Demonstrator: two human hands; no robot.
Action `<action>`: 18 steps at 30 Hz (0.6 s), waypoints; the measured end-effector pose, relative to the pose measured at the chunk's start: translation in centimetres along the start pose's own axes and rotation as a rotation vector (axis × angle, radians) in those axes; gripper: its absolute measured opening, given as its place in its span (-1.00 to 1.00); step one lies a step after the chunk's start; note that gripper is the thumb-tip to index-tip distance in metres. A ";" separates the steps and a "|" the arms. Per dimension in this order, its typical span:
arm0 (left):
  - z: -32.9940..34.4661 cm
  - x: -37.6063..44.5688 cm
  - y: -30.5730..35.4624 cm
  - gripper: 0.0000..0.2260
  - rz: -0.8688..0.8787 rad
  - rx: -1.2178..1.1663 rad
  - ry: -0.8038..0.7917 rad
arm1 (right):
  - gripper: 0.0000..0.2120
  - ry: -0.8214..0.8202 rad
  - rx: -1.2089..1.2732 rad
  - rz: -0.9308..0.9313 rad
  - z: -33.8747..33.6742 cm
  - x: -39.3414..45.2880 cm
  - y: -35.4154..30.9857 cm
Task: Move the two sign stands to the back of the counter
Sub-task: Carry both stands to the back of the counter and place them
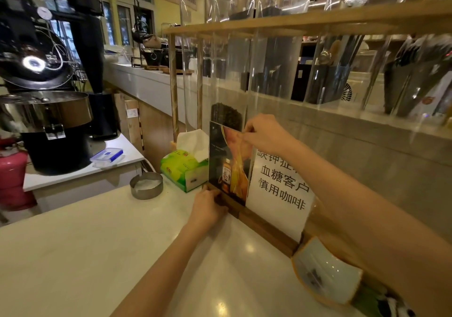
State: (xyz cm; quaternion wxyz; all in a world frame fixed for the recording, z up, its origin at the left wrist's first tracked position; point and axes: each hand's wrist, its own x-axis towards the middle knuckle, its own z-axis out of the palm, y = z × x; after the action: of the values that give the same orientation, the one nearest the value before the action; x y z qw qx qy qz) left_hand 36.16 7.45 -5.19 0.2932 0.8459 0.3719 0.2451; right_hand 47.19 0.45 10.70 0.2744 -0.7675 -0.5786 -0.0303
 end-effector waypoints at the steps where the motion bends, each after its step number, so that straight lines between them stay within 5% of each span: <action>1: 0.1 0.1 0.0 -0.67 0.002 0.000 -0.002 | -0.81 0.001 0.000 0.003 0.0 0.0 0.0; 18: 0.5 0.2 0.3 -0.68 0.065 0.063 -0.061 | -0.75 -0.028 -0.080 0.050 -0.8 -0.1 -0.2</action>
State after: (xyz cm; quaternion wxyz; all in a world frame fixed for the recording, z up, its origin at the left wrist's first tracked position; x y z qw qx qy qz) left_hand 36.70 7.26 -5.30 0.2697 0.8734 0.3427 0.2167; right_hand 47.23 -0.02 11.40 0.2361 -0.7924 -0.5613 -0.0356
